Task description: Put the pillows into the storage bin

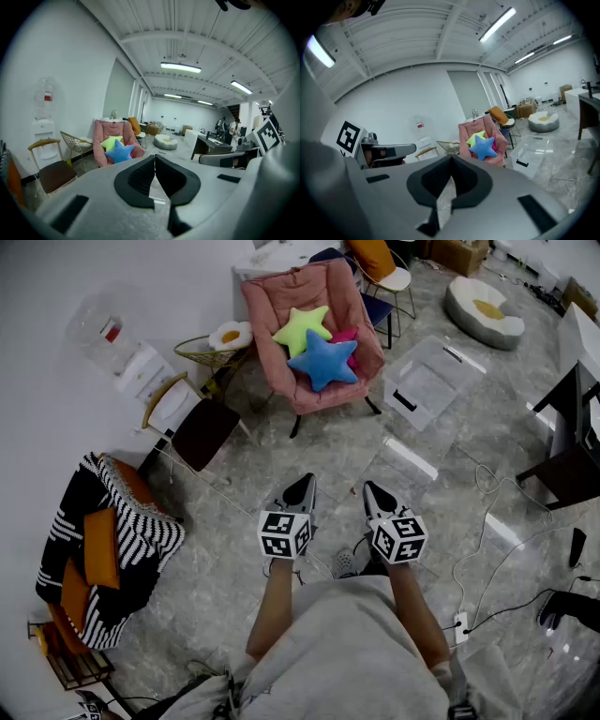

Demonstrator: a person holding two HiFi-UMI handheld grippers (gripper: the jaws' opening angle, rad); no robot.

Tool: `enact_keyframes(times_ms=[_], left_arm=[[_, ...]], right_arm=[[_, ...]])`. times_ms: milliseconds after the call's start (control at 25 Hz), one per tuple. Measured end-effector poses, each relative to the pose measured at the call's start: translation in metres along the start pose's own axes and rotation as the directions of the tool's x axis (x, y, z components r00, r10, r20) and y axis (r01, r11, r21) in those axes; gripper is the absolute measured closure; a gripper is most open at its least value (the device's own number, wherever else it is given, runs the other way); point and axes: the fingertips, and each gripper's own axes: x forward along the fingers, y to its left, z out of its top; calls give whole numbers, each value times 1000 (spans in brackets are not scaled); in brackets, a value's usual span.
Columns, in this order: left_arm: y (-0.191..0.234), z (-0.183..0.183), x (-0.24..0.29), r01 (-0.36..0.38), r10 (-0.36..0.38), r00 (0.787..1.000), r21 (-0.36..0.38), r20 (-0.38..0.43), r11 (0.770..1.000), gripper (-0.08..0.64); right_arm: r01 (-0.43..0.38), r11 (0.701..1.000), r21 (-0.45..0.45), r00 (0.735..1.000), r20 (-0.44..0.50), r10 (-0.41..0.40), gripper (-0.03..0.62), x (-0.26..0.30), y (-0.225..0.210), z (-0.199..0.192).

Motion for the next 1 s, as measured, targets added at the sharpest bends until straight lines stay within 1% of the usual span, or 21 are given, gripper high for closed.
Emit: enact_keyframes(times_ms=[120, 280, 440, 600, 640, 680, 720, 800, 880, 1000], left_arm=[[1, 6, -2, 10, -10, 1000, 1, 15, 1000, 551], [4, 10, -6, 23, -23, 999, 0, 24, 1000, 550], [5, -4, -1, 28, -27, 1000, -25, 5, 999, 550], [16, -13, 0, 6, -7, 1000, -66, -13, 998, 546], [18, -13, 0, 1, -2, 1000, -72, -12, 997, 539], [19, -12, 2, 0, -1, 1000, -76, -11, 997, 507], [21, -12, 4, 4, -4, 1000, -78, -10, 997, 476], [24, -13, 9, 21, -22, 1000, -85, -9, 996, 451], [28, -14, 14, 31, -32, 999, -88, -11, 996, 410], [37, -9, 23, 30, -32, 999, -81, -13, 996, 394]], right_arm=[[1, 1000, -26, 1000, -2, -2, 597, -4, 9, -1], [20, 999, -27, 1000, 13, -19, 597, -7, 14, 1], [51, 999, 8, 998, 39, -51, 597, -14, 2, -1], [77, 997, 30, 997, 26, -78, 594, -16, -12, -7], [78, 996, 37, 997, 22, -79, 576, -16, -17, -8], [75, 996, 45, 997, 17, -76, 514, -15, -21, -8], [73, 996, 52, 997, 12, -74, 503, -13, -25, -9], [69, 996, 59, 998, 0, -69, 491, -6, -31, -10], [57, 996, 64, 998, -15, -56, 437, 3, -36, -11], [32, 996, 81, 999, -20, -31, 405, 21, -44, -6]])
